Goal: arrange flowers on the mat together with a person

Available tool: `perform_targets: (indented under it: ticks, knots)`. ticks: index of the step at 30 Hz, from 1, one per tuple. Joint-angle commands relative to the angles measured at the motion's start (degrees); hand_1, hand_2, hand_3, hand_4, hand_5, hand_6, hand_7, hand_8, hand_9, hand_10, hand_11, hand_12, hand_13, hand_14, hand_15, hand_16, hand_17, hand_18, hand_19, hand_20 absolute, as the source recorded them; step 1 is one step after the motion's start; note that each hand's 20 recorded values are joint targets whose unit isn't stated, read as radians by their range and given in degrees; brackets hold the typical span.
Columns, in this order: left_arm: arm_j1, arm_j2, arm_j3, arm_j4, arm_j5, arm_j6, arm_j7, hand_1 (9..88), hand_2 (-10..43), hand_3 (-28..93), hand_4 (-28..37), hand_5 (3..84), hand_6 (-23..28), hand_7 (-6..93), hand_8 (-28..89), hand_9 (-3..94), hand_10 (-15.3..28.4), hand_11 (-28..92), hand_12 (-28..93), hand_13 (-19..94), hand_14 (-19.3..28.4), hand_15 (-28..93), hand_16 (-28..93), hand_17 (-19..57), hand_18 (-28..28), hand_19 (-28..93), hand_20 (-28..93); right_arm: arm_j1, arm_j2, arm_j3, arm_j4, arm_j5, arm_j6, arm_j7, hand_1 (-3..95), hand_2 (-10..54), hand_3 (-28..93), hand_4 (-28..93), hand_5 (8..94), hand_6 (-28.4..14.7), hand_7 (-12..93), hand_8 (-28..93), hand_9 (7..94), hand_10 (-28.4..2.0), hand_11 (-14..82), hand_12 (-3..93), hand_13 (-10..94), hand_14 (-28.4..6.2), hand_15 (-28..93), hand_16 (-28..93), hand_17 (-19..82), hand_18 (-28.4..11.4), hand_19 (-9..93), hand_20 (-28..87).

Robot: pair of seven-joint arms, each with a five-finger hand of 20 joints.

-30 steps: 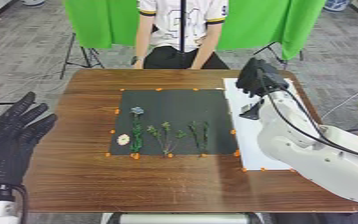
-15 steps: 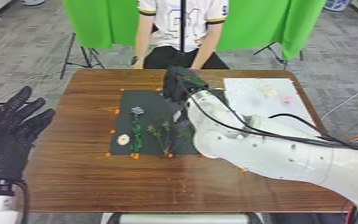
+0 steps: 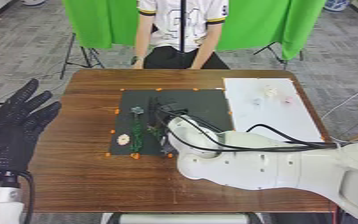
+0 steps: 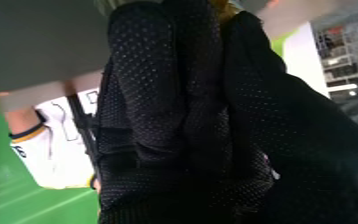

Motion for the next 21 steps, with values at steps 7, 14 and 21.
perform_targets:
  ticks: [7, 14, 21]
  knots:
    - [2.52, 3.94, 0.61, 0.65, -3.74, 1.15, 3.64, 21.0, 6.5, 76, -25.0, 33.1, 5.9, 10.0, -8, 29.6, 14.7, 18, 12, 20, 21.1, 42, -4, -7.9, 19.8, 43, 19, 0.0, -0.98, 2.05, 1.27, -0.8, -2.38, 1.22, 55.6, -9.5, 61, -28, 78.2, 5.6, 16, -4, 91.2, -5.8, 8.5, 35.0, 80, -3.3, 50, 28, 22, -18.3, 76, 16]
    - [1.35, 3.19, 0.92, 0.79, -2.68, 0.42, 2.05, 21.1, 6.5, 76, -24.9, 33.2, 6.0, 10.1, -8, 29.6, 14.7, 18, 12, 20, 21.2, 42, -4, -7.9, 19.8, 43, 19, 0.61, -1.13, 1.36, 1.03, -1.72, -3.93, 1.79, 53.5, -9.5, 62, -28, 74.1, 5.5, 16, -5, 88.6, -6.5, 11.0, 33.4, 78, -4.8, 53, 25, 21, -19.3, 75, 17]
    - [2.4, 2.31, 0.17, 0.39, -2.14, 0.45, 1.48, 21.6, 6.6, 76, -24.4, 33.2, 5.9, 10.2, -8, 29.7, 14.7, 18, 12, 20, 21.1, 42, -4, -7.9, 19.9, 43, 19, 0.33, -1.05, 1.02, 0.85, -5.3, -6.41, 3.06, 52.2, -9.5, 63, -28, 72.7, 5.5, 16, -5, 87.0, -7.2, 13.6, 31.5, 76, -5.6, 55, 22, 20, -19.8, 74, 18]
